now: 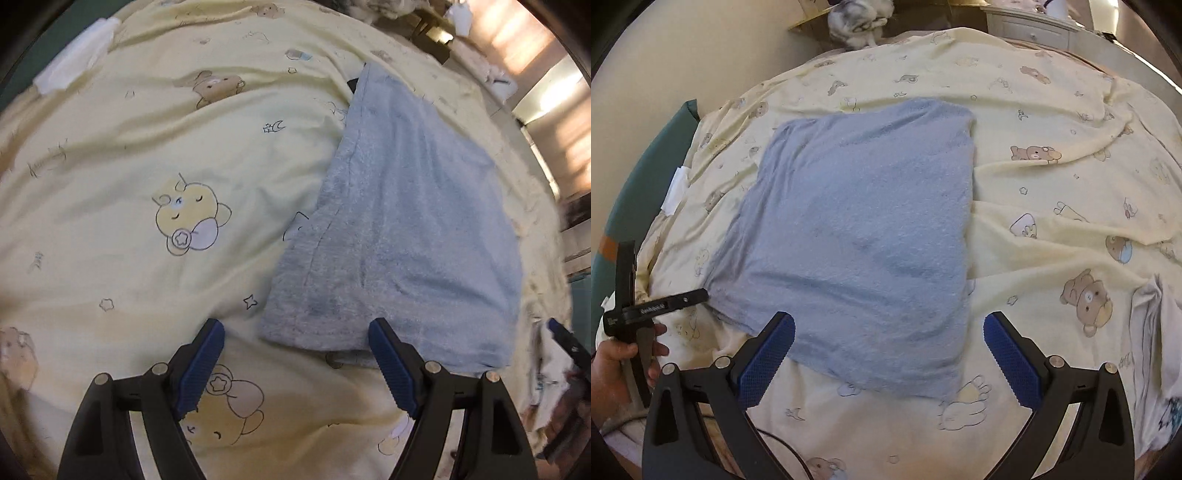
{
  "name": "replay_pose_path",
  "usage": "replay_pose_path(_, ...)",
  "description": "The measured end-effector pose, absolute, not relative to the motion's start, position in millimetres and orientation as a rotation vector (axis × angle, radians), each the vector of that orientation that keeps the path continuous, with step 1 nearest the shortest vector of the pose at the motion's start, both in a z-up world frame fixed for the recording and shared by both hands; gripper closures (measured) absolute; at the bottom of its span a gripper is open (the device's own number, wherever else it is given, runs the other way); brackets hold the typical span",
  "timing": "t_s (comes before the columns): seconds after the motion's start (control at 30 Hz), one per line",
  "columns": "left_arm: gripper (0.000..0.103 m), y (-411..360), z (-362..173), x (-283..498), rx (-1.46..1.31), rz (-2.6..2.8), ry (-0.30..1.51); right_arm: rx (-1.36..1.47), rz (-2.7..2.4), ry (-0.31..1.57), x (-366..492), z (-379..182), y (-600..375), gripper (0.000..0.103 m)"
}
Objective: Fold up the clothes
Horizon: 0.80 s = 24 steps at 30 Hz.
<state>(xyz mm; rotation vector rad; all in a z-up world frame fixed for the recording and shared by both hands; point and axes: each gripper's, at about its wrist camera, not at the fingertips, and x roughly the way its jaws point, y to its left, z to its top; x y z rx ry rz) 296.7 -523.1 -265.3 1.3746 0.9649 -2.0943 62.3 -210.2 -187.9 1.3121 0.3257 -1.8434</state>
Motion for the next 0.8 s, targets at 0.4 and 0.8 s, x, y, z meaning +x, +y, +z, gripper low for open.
replay_pose_path(0.4,0.022,-507.9,-272.3,266.5,1.367,-2.289,0.896,1.399,-1.822,0.263,54.9,-205.1,-186.2,0.000)
replay_pose_path(0.8,0.022,-507.4,-279.9,287.4,1.023,-2.275,1.214,1.362,-1.799,0.271,66.9,-193.3,-193.5,0.000)
